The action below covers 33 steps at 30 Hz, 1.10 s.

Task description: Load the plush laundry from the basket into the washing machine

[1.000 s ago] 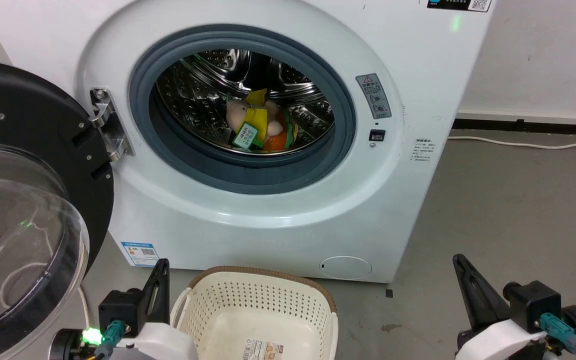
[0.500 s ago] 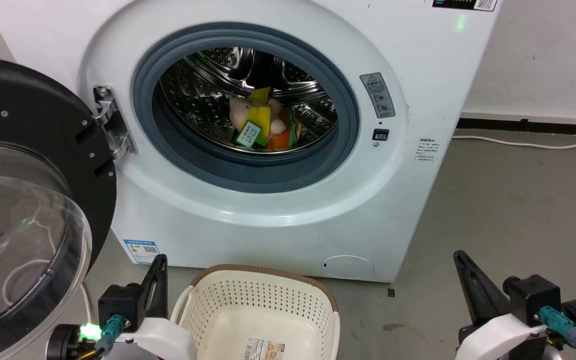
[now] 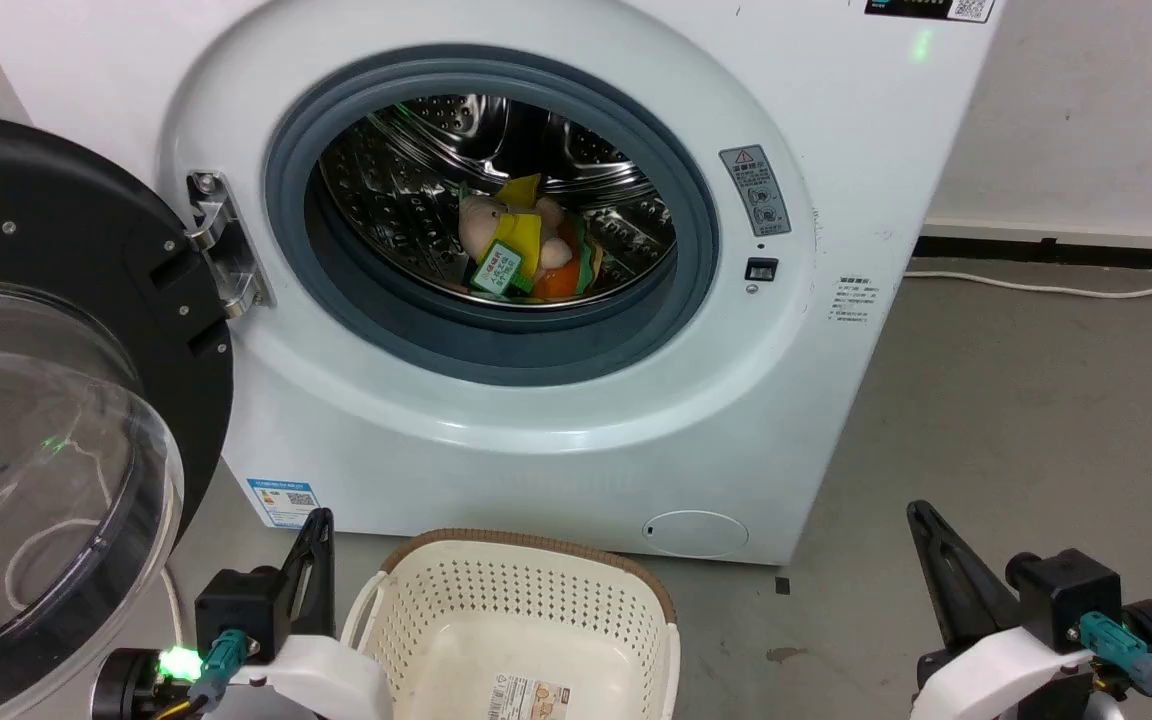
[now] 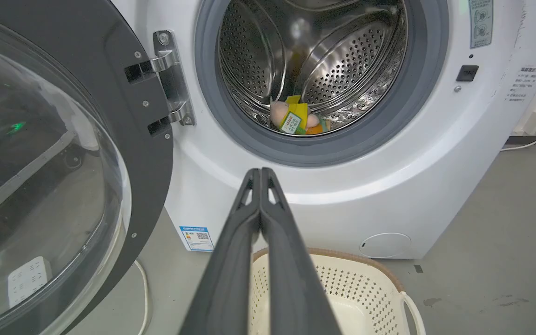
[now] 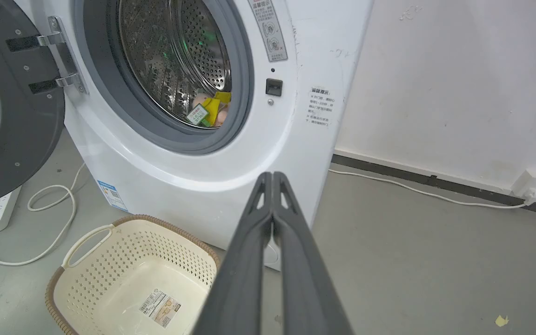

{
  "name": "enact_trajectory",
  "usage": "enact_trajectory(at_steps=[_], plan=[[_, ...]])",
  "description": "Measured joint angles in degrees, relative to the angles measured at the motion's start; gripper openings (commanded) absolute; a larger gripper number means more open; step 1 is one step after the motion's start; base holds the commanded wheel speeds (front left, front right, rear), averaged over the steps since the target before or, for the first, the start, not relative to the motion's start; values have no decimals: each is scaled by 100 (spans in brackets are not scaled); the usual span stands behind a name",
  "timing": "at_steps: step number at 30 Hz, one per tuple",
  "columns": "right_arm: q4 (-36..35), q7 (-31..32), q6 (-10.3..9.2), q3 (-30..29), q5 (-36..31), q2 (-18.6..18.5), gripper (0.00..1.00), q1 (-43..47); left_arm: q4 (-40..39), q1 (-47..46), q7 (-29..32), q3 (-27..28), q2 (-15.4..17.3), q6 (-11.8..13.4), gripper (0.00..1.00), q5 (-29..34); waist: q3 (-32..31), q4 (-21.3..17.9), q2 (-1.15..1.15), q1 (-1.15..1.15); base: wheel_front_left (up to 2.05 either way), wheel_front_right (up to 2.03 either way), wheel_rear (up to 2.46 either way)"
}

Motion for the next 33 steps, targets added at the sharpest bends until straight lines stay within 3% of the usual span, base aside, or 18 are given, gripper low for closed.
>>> enact_trajectory(at_steps=[33], plan=[[1, 0, 0, -2, 0, 0, 0, -4, -1, -1, 0, 2, -1, 0, 0, 0, 0, 0, 0, 0, 0, 0, 0]])
